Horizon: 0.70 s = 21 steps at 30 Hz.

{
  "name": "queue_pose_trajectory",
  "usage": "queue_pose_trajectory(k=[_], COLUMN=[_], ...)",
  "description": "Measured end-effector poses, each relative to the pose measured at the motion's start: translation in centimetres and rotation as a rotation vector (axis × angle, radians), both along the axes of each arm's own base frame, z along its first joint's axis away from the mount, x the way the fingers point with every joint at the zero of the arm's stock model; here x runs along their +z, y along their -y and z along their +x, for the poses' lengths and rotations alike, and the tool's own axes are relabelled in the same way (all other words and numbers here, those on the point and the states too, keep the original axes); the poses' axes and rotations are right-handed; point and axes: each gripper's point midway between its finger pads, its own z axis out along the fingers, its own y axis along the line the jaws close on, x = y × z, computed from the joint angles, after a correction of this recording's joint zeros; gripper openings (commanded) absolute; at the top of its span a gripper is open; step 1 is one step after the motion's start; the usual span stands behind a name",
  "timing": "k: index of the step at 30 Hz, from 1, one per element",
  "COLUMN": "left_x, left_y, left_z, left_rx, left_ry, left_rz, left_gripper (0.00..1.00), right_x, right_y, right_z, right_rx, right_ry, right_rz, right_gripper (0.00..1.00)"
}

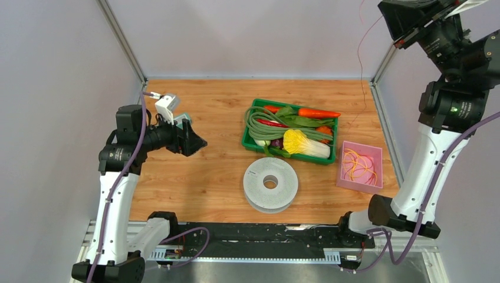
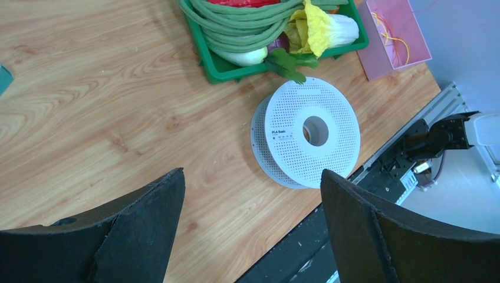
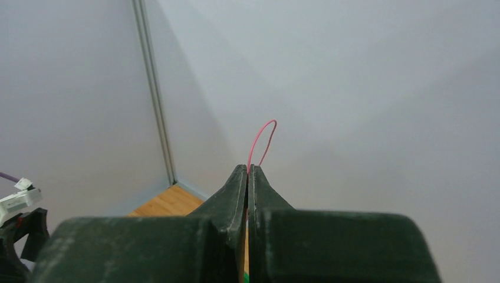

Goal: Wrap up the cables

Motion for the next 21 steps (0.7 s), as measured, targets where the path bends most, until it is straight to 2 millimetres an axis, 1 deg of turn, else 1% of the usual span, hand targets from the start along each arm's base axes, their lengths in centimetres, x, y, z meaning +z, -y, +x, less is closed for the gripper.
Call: queue_pose_trajectory(k=[3, 6, 7, 11, 13, 16, 17, 19, 20, 21], left_x=[0.0, -0.1, 0.0, 0.3, 0.9, 2.6, 3.1, 4.7, 5.5, 6.5], left_y=[0.3, 1.0, 1.3, 2.4, 3.0, 3.8, 4.0, 4.3, 4.3, 4.4], left_z=[0.0, -0.2, -0.2, 0.2, 0.4, 0.5, 0.6, 0.7, 0.8, 0.8], left_rx=[-0.015, -0.055, -0.072, -0.12, -0.144, -0.196, -0.211, -0.239, -0.248, -0.258], left_ry=[0.013, 0.024, 0.028, 0.058, 0.085, 0.153, 0.174, 0.222, 0.249, 0.282], left_rz=[-0.013, -0.05, -0.069, -0.143, -0.17, -0.197, -0.201, -0.204, -0.202, -0.198], left_gripper=[0.92, 0.91, 0.9, 0.89, 0.89, 0.87, 0.87, 0.87, 0.87, 0.87], right_x=[-0.4, -0.1, 0.2, 2.3, 3.1, 3.5, 3.2, 1.7, 0.6, -1.1], right_y=[-1.6, -3.2, -3.6, -5.3, -6.2, -7.6, -8.3, -9.7, -10.3, -11.1], right_z=[0.0, -0.4, -0.6, -1.8, -2.5, -3.2, -3.2, -3.1, -2.9, -2.7], right_rx=[0.055, 0.097, 0.108, 0.153, 0.18, 0.238, 0.267, 0.329, 0.359, 0.398], right_ry=[-0.01, 0.003, 0.01, 0.082, 0.112, 0.125, 0.12, 0.079, 0.056, 0.011], right_rz=[0.008, 0.019, 0.022, 0.04, 0.054, 0.066, 0.065, 0.051, 0.039, 0.023], right_gripper=[0.0, 0.0, 0.0, 0.0, 0.0, 0.0, 0.0, 0.0, 0.0, 0.0])
